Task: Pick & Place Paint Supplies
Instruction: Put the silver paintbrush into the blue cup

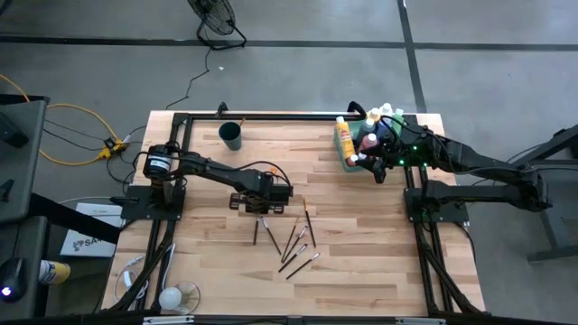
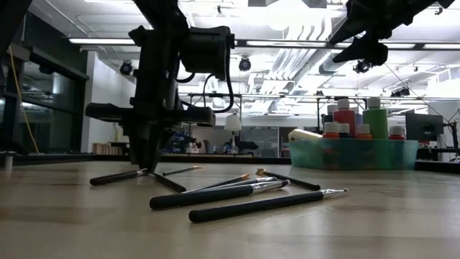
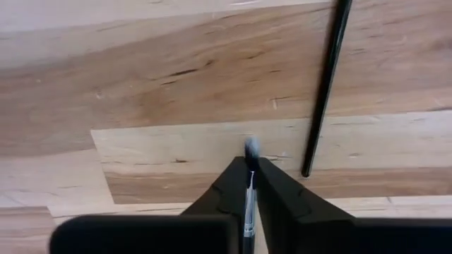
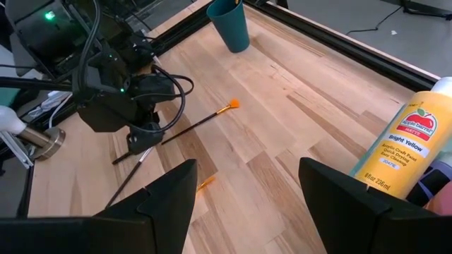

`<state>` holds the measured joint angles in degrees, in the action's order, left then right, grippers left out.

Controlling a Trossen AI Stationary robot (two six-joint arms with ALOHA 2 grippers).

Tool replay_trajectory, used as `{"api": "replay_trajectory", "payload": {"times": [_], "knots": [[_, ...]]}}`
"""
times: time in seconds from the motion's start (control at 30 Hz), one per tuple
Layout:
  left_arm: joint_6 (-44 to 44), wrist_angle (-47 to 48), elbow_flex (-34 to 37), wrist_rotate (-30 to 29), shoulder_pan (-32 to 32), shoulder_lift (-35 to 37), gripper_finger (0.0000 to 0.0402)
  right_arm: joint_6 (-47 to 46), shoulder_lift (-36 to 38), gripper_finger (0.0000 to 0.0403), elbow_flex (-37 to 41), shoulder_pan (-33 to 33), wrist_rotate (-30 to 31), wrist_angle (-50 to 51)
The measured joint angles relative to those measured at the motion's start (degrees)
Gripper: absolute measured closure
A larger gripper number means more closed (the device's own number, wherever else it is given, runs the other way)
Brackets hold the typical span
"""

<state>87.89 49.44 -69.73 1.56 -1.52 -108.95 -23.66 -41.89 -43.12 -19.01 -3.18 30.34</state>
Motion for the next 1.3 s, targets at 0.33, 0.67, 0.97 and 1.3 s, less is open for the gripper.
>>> {"api": "replay_trajectory", "payload": {"times": [0.33, 0.67, 0.97, 1.3], "knots": [[-7.6, 0.1, 0.0, -0.4, 0.0, 0.5, 0.0398, 0.0, 0.0, 0.016, 0.0, 0.0, 0.0, 2.4], [-13.2, 0.6, 0.3, -9.8, 0.0, 7.9, 0.04, -0.1, 0.0, 0.016, 0.0, 0.0, 0.0, 2.8], [-14.2, 4.2, 0.2, -31.0, 0.0, 20.3, 0.0401, -0.3, 0.0, 0.016, 0.0, 0.0, 0.2, 0.3], [-17.8, 9.1, 0.1, -59.1, 3.8, 30.8, 0.0402, -0.3, -0.2, 0.016, 0.0, 0.0, 3.1, -4.6]]}}
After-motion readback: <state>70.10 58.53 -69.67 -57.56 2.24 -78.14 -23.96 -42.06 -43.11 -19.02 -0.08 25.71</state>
